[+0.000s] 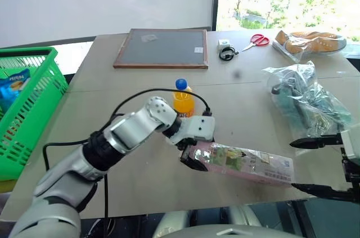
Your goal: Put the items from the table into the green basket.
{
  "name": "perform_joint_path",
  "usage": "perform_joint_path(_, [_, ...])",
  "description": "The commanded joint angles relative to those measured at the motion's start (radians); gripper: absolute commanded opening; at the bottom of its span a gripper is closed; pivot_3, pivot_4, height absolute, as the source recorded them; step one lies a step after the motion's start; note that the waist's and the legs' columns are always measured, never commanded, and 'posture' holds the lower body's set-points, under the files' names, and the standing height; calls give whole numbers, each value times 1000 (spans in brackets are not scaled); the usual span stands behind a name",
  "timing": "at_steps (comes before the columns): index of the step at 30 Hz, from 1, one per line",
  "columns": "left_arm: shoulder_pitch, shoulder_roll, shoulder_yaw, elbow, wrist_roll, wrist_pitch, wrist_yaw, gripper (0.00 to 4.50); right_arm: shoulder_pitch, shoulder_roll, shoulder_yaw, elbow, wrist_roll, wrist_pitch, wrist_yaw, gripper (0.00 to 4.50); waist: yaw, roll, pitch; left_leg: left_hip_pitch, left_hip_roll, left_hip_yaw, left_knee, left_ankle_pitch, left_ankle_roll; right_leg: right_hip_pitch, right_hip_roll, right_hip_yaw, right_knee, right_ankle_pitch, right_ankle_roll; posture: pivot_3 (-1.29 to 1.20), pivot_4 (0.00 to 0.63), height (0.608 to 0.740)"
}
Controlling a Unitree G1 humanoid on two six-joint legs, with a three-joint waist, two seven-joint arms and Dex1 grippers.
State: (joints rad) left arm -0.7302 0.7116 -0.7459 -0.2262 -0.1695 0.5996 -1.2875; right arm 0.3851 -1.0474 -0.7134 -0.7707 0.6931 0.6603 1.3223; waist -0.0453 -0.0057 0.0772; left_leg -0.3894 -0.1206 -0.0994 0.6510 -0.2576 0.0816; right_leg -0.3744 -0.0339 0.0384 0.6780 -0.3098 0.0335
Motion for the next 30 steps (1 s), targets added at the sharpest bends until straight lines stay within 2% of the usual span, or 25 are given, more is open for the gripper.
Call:
perform_joint_path(1, [3, -17, -55, 66, 126, -75, 16, 4500, -8, 13, 13, -32, -5, -17, -46, 4442, 0, 0, 0, 0, 0, 0, 0, 0, 0, 0, 0, 0, 0, 0, 0, -225, 98, 740])
perform_joint_path(4, [26, -35, -46, 86, 153, -111, 16, 3654, -7, 18, 30, -41, -6, -20, -70, 4500, 0, 3, -2, -1, 0, 0, 1, 0, 0, -1, 0, 0, 0, 0, 0, -230, 96, 740])
perform_joint_path(8, [74, -37, 12, 79, 146, -220, 2, 1903, 0, 32, 63, -61, -24, -39, -105, 4500, 3, 7, -5, 2, 0, 0, 1, 0, 0, 1, 0, 0, 0, 1, 2, -228, 90, 740])
perform_joint_path(10, [103, -46, 77, 62, 108, -280, 3, 1337, -2, 51, 75, -68, -31, -50, -131, 4500, 3, 7, -5, 4, 0, 0, 1, 0, 0, 4, 0, 0, -1, 1, 2, -217, 86, 740])
perform_joint_path(15, [145, -16, 277, -41, -6, -251, -3, 1337, -71, 146, 59, -73, 93, -40, -249, 4500, 2, 4, -3, 3, 0, 0, 2, 0, 0, 3, 0, -1, 0, 1, 2, -167, 73, 740])
perform_joint_path(18, [212, 78, 459, -191, -152, -125, -4, 1337, -155, 192, 55, -93, 233, -41, -350, 4500, -11, 5, -3, 1, 0, 0, 1, 2, -4, 0, 0, 0, 1, 1, 2, -120, 61, 740])
perform_joint_path(21, [249, 113, 583, -290, -258, 2, 50, 1337, -248, 204, 88, -63, 298, -41, -438, 4500, -16, 6, -4, 1, 0, 0, 0, 3, -4, -2, 1, 1, 1, 1, 2, -56, 46, 740])
perform_joint_path(25, [224, 92, 706, -346, -337, 126, 173, 1337, -372, 205, 132, 23, 386, -16, -530, 4500, 17, 3, -6, 1, 0, 0, 2, 3, -5, -1, 1, 0, 1, 1, 2, -10, 35, 740])
perform_joint_path(27, [176, 69, 787, -358, -430, 248, 252, 1337, -425, 186, 128, 97, 420, 3, -550, 4500, 38, 2, -7, 1, 0, 0, 2, 3, -5, 0, 1, 0, 2, 1, 2, 31, 26, 740])
perform_joint_path(30, [164, 89, 869, -376, -492, 356, 323, 1337, -543, 169, 135, 228, 465, 21, -597, 4500, 60, 0, -8, 1, -1, -1, 2, 3, -5, -1, 1, -1, 2, 2, 2, 72, 17, 740])
